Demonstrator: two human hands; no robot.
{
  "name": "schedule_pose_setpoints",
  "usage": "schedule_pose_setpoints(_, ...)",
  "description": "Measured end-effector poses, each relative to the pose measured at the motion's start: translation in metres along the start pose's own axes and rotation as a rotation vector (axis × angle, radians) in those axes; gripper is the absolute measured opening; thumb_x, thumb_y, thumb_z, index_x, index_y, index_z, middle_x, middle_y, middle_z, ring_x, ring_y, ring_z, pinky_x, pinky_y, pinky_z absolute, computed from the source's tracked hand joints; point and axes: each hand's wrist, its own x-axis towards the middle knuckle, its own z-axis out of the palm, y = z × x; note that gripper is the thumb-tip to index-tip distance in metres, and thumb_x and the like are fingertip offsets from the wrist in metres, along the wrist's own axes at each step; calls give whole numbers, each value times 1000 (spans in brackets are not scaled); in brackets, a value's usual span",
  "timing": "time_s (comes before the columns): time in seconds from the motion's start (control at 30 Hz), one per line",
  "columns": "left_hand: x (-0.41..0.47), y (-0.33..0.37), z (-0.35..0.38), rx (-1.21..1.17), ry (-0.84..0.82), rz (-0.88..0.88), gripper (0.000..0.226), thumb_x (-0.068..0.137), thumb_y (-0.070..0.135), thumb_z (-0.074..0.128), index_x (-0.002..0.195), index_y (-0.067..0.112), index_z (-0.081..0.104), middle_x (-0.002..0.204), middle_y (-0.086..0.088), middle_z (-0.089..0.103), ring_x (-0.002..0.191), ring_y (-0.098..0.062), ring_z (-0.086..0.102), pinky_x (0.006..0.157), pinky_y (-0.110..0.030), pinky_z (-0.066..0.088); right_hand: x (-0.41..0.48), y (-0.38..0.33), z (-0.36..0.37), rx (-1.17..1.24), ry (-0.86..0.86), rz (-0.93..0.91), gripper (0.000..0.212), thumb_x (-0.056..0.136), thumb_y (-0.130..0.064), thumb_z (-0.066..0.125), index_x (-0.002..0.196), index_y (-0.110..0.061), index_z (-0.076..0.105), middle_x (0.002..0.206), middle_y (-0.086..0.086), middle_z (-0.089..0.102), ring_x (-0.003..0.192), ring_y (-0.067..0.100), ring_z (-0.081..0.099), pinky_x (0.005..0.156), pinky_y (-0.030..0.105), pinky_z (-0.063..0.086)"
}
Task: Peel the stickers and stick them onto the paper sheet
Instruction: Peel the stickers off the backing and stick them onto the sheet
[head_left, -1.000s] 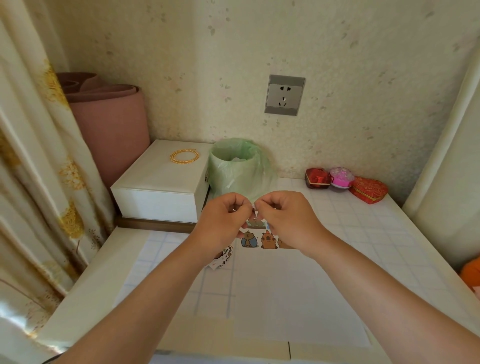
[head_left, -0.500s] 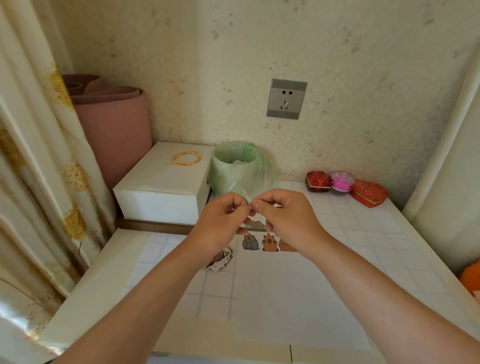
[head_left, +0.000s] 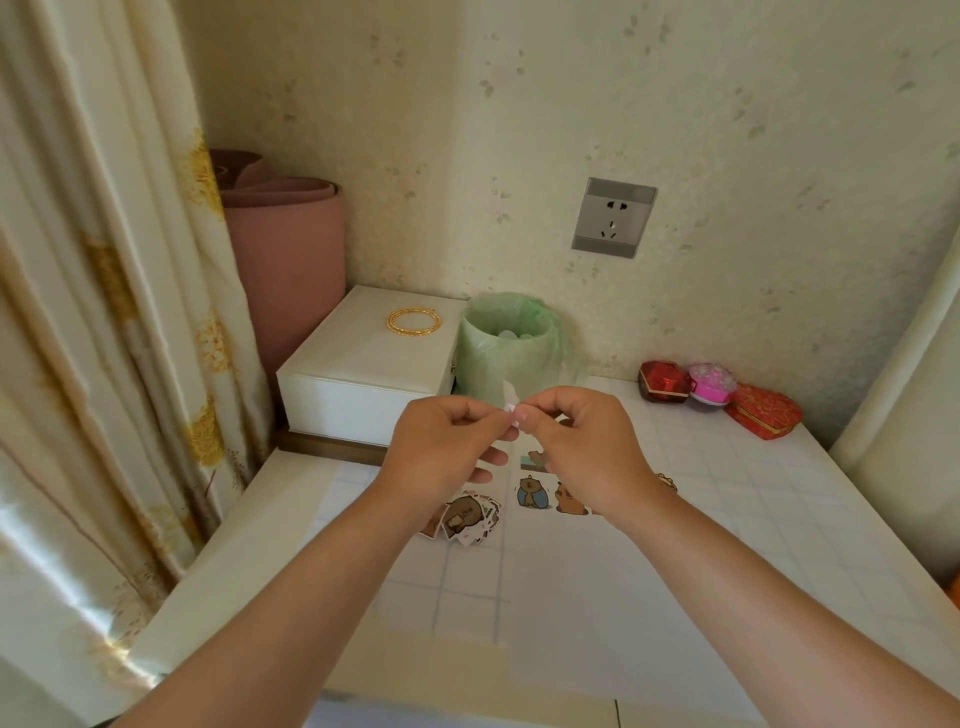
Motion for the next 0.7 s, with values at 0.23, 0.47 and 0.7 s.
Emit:
schedule_pose_setpoints(0.23, 15, -5, -34, 419, 136, 166, 13, 90, 27, 60, 77, 25, 65, 74, 7, 71, 69, -17, 67, 68, -39, 59, 18, -7, 15, 5, 121, -30, 14, 92, -25, 69, 80, -33, 72, 76, -23, 68, 59, 0, 57, 66, 23, 43)
schedule_pose_setpoints(0.47, 32, -9, -68, 504, 183, 191, 14, 98, 26, 51, 87, 24, 61, 80, 3, 70, 72, -18, 65, 72, -39, 59, 78, -23, 26, -183, 298, -80, 18, 94, -23, 64, 77, -23, 70, 76, -8, 68, 69, 7, 60, 64, 25, 44)
schedule_pose_setpoints(0.7, 38, -14, -73, 484, 94, 180, 14, 102, 24, 50, 97, 20, 62, 81, 8, 70, 71, -11, 65, 70, -29, 55, 148, -16, 24, -632, 210, -12, 15, 90, -26, 65, 82, -21, 76, 86, -3, 74, 80, 20, 67, 70, 37, 57)
